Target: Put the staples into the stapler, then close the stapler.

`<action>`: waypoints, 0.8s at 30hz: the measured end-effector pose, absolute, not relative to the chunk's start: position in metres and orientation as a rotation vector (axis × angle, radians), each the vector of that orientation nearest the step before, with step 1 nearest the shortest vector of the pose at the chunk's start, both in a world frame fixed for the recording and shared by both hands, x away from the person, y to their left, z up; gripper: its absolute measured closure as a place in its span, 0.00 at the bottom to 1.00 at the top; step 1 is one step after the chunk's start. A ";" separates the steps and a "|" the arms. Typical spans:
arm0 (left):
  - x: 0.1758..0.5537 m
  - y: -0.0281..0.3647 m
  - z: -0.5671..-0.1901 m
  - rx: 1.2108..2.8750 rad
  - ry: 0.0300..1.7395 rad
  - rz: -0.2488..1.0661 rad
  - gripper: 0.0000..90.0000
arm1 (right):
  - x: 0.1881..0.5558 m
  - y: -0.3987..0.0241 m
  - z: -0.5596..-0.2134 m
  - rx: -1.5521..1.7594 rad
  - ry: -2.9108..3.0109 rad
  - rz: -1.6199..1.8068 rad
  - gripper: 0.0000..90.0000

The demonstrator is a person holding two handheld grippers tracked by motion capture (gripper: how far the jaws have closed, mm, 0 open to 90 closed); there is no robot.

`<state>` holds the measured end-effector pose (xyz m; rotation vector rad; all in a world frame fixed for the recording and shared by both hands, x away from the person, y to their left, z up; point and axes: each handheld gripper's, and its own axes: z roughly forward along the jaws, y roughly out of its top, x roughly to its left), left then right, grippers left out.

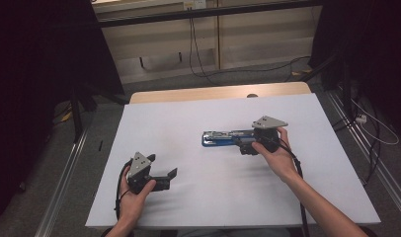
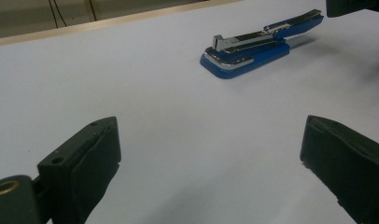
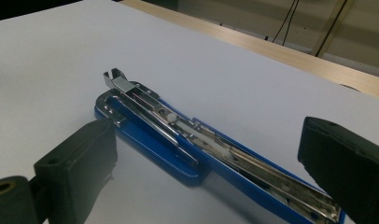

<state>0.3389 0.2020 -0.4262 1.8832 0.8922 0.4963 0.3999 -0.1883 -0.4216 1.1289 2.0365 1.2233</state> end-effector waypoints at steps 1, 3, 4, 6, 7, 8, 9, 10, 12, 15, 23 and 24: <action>0.339 0.202 -0.426 1.890 0.890 0.500 0.06 | 0.398 -0.189 -0.423 1.131 2.030 1.224 0.05; 0.339 0.201 -0.426 1.899 0.887 0.500 0.06 | 0.396 -0.190 -0.425 1.135 2.021 1.219 0.05; 0.339 0.200 -0.426 1.899 0.889 0.502 0.06 | 0.395 -0.190 -0.426 1.139 2.014 1.227 0.05; 0.338 0.199 -0.426 1.904 0.880 0.502 0.06 | 0.393 -0.189 -0.427 1.131 2.009 1.228 0.05; 0.338 0.199 -0.425 1.906 0.877 0.503 0.06 | 0.391 -0.189 -0.427 1.133 1.999 1.237 0.05; 0.338 0.198 -0.425 1.905 0.876 0.501 0.06 | 0.389 -0.190 -0.427 1.139 1.994 1.246 0.05; 0.338 0.199 -0.426 1.905 0.878 0.500 0.06 | 0.388 -0.191 -0.427 1.146 1.991 1.253 0.05; 0.338 0.199 -0.426 1.903 0.877 0.499 0.06 | 0.387 -0.193 -0.428 1.154 1.990 1.261 0.05; 0.338 0.199 -0.425 1.902 0.857 0.495 0.05 | 0.384 -0.196 -0.431 1.178 1.986 1.272 0.05; 0.337 0.199 -0.425 1.902 0.858 0.496 0.05 | 0.381 -0.200 -0.433 1.190 1.980 1.257 0.05; 0.338 0.202 -0.426 1.888 0.869 0.475 0.05 | 0.377 -0.208 -0.434 1.183 2.000 1.243 0.05; 0.338 0.202 -0.426 1.894 0.864 0.479 0.05 | 0.376 -0.209 -0.434 1.176 2.007 1.247 0.05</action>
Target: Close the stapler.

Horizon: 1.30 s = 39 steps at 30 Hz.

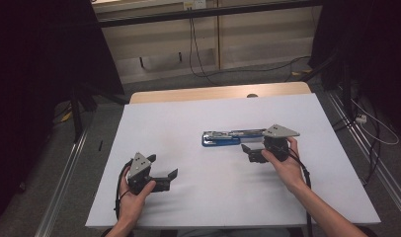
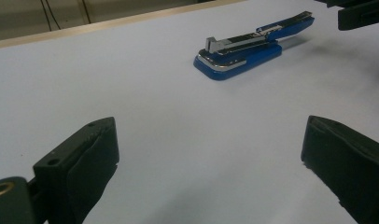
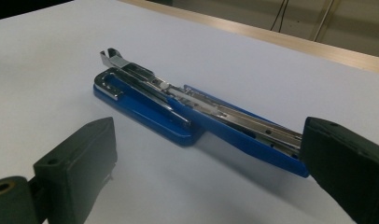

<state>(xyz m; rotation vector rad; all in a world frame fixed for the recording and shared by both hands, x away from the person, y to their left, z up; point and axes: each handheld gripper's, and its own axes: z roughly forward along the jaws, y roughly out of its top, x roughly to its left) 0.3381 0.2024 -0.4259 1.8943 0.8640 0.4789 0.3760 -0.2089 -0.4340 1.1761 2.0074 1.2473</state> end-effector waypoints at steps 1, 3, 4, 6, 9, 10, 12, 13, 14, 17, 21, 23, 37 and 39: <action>0.338 0.203 -0.426 1.902 0.860 0.480 0.05 | 0.375 -0.210 -0.434 1.175 2.005 1.246 0.05; 0.339 0.203 -0.427 1.901 0.860 0.473 0.05 | 0.372 -0.212 -0.433 1.180 2.003 1.244 0.04; 0.339 0.203 -0.427 1.905 0.859 0.477 0.05 | 0.371 -0.213 -0.433 1.179 2.000 1.249 0.04; 0.339 0.202 -0.427 1.920 0.841 0.480 0.05 | 0.368 -0.215 -0.432 1.173 1.996 1.236 0.02; 0.338 0.199 -0.427 1.936 0.832 0.469 0.05 | 0.365 -0.221 -0.432 1.185 1.975 1.236 0.03; 0.338 0.198 -0.427 1.934 0.830 0.453 0.05 | 0.365 -0.222 -0.433 1.185 1.973 1.238 0.03; 0.339 0.196 -0.428 1.938 0.838 0.455 0.05 | 0.364 -0.224 -0.434 1.190 1.968 1.238 0.03; 0.339 0.195 -0.429 1.938 0.838 0.446 0.05 | 0.363 -0.226 -0.434 1.192 1.973 1.241 0.03; 0.340 0.194 -0.429 1.940 0.835 0.446 0.05 | 0.363 -0.226 -0.434 1.189 1.980 1.240 0.03; 0.341 0.191 -0.430 1.957 0.825 0.449 0.07 | 0.362 -0.226 -0.435 1.164 2.007 1.206 0.03; 0.343 0.189 -0.431 1.960 0.830 0.463 0.07 | 0.359 -0.228 -0.436 1.183 1.999 1.201 0.03; 0.345 0.187 -0.432 1.958 0.827 0.477 0.07 | 0.359 -0.230 -0.436 1.170 2.000 1.230 0.03; 0.360 0.160 -0.434 1.954 0.812 0.387 0.06 | 0.365 -0.242 -0.439 1.196 1.973 1.256 0.25; 0.363 0.159 -0.435 1.944 0.800 0.394 0.06 | 0.365 -0.243 -0.439 1.200 1.969 1.256 0.27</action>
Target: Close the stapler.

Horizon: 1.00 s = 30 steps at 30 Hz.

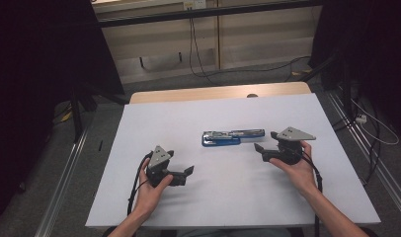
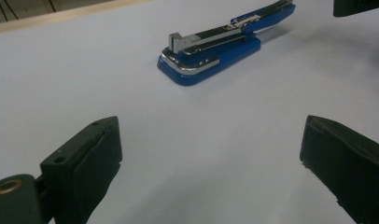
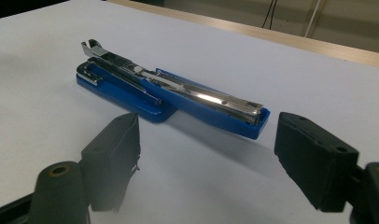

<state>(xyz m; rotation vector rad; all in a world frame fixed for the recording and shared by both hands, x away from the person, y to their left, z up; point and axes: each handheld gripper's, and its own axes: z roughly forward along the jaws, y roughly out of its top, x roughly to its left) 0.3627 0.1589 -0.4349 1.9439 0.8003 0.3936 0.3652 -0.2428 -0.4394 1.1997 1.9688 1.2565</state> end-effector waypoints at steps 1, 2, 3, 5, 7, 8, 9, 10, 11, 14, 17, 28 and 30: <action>0.364 0.159 -0.435 1.939 0.805 0.397 0.06 | 0.365 -0.243 -0.439 1.197 1.968 1.255 0.30; 0.366 0.159 -0.435 1.935 0.809 0.396 0.06 | 0.365 -0.244 -0.439 1.197 1.960 1.248 0.33; 0.368 0.159 -0.434 1.928 0.812 0.400 0.06 | 0.366 -0.244 -0.438 1.197 1.955 1.251 0.36; 0.371 0.157 -0.433 1.923 0.797 0.437 0.06 | 0.367 -0.245 -0.437 1.194 1.961 1.262 0.40; 0.373 0.155 -0.432 1.910 0.774 0.448 0.05 | 0.368 -0.246 -0.437 1.197 1.962 1.271 0.46; 0.375 0.153 -0.431 1.904 0.779 0.443 0.05 | 0.368 -0.246 -0.437 1.197 1.965 1.274 0.47; 0.377 0.152 -0.430 1.894 0.773 0.441 0.05 | 0.368 -0.246 -0.437 1.200 1.963 1.271 0.47; 0.378 0.151 -0.429 1.889 0.768 0.444 0.05 | 0.368 -0.246 -0.437 1.218 1.953 1.275 0.46; 0.380 0.149 -0.428 1.889 0.759 0.456 0.05 | 0.368 -0.246 -0.438 1.227 1.951 1.285 0.47; 0.387 0.145 -0.427 1.890 0.757 0.450 0.05 | 0.368 -0.248 -0.438 1.235 1.948 1.301 0.59; 0.395 0.141 -0.428 1.908 0.750 0.428 0.05 | 0.368 -0.249 -0.437 1.223 1.956 1.304 0.71; 0.413 0.124 -0.429 1.930 0.746 0.444 0.05 | 0.369 -0.245 -0.438 1.162 1.982 1.267 0.98; 0.417 0.118 -0.429 1.931 0.742 0.452 0.05 | 0.370 -0.244 -0.438 1.174 1.988 1.276 1.00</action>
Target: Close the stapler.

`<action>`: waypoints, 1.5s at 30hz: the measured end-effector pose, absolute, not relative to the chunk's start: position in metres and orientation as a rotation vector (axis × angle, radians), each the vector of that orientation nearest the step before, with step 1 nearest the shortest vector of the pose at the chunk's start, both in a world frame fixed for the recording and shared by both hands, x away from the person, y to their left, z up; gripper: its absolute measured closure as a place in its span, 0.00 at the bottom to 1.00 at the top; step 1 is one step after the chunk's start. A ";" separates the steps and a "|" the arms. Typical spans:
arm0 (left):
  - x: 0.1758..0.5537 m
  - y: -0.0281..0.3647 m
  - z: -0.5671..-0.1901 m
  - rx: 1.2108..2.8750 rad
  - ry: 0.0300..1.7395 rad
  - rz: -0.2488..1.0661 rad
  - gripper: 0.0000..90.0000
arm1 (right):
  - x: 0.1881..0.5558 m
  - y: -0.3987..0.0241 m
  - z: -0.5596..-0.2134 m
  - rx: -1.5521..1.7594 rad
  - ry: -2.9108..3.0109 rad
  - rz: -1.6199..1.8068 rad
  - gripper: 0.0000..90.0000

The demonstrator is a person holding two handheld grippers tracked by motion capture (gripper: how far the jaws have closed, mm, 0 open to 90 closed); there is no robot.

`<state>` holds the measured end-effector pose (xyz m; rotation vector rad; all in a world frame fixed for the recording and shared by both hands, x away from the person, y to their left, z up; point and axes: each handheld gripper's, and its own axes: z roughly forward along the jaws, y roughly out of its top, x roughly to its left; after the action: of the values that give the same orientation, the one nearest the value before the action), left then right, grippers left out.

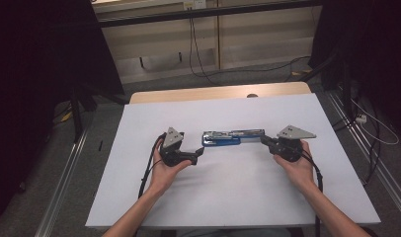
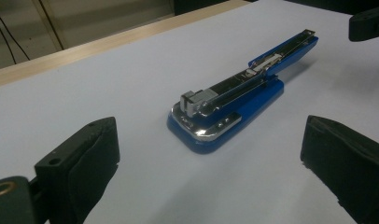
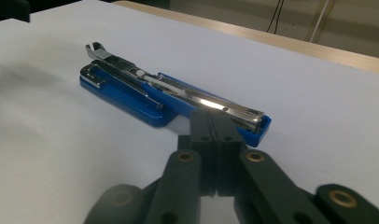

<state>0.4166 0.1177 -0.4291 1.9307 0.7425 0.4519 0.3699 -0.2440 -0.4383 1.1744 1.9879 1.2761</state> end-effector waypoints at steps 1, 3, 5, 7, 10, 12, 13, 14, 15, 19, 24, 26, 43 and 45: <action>0.418 0.116 -0.428 1.932 0.742 0.453 0.05 | 0.370 -0.244 -0.439 1.176 1.997 1.268 1.00; 0.422 0.111 -0.426 1.934 0.727 0.484 0.09 | 0.371 -0.245 -0.441 1.185 2.006 1.265 1.00; 0.427 0.108 -0.424 1.936 0.732 0.473 0.10 | 0.372 -0.246 -0.441 1.190 2.002 1.270 1.00; 0.432 0.104 -0.423 1.931 0.728 0.496 0.11 | 0.372 -0.247 -0.441 1.189 1.996 1.278 1.00; 0.438 0.100 -0.422 1.932 0.744 0.489 0.15 | 0.372 -0.248 -0.439 1.181 1.985 1.289 1.00; 0.442 0.098 -0.422 1.908 0.756 0.479 0.15 | 0.372 -0.248 -0.439 1.173 1.986 1.293 1.00; 0.444 0.097 -0.421 1.912 0.753 0.482 0.16 | 0.372 -0.248 -0.439 1.172 1.989 1.291 1.00; 0.445 0.096 -0.422 1.913 0.751 0.485 0.17 | 0.372 -0.248 -0.439 1.174 1.992 1.290 1.00; 0.445 0.096 -0.423 1.915 0.751 0.485 0.18 | 0.372 -0.247 -0.440 1.177 1.995 1.289 1.00; 0.447 0.099 -0.427 1.924 0.784 0.448 0.20 | 0.372 -0.247 -0.441 1.169 2.013 1.272 1.00; 0.447 0.103 -0.429 1.930 0.802 0.426 0.35 | 0.375 -0.246 -0.445 1.179 2.036 1.261 1.00; 0.447 0.102 -0.430 1.953 0.783 0.418 0.40 | 0.375 -0.246 -0.446 1.181 2.043 1.261 1.00; 0.442 0.093 -0.432 1.963 0.735 0.362 0.89 | 0.376 -0.247 -0.448 1.186 2.057 1.226 1.00; 0.442 0.090 -0.433 1.980 0.724 0.355 0.94 | 0.376 -0.247 -0.449 1.199 2.061 1.213 1.00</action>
<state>0.4417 0.0905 -0.4334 1.9800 0.7244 0.3554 0.3763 -0.2471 -0.4486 1.1990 2.0612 1.2128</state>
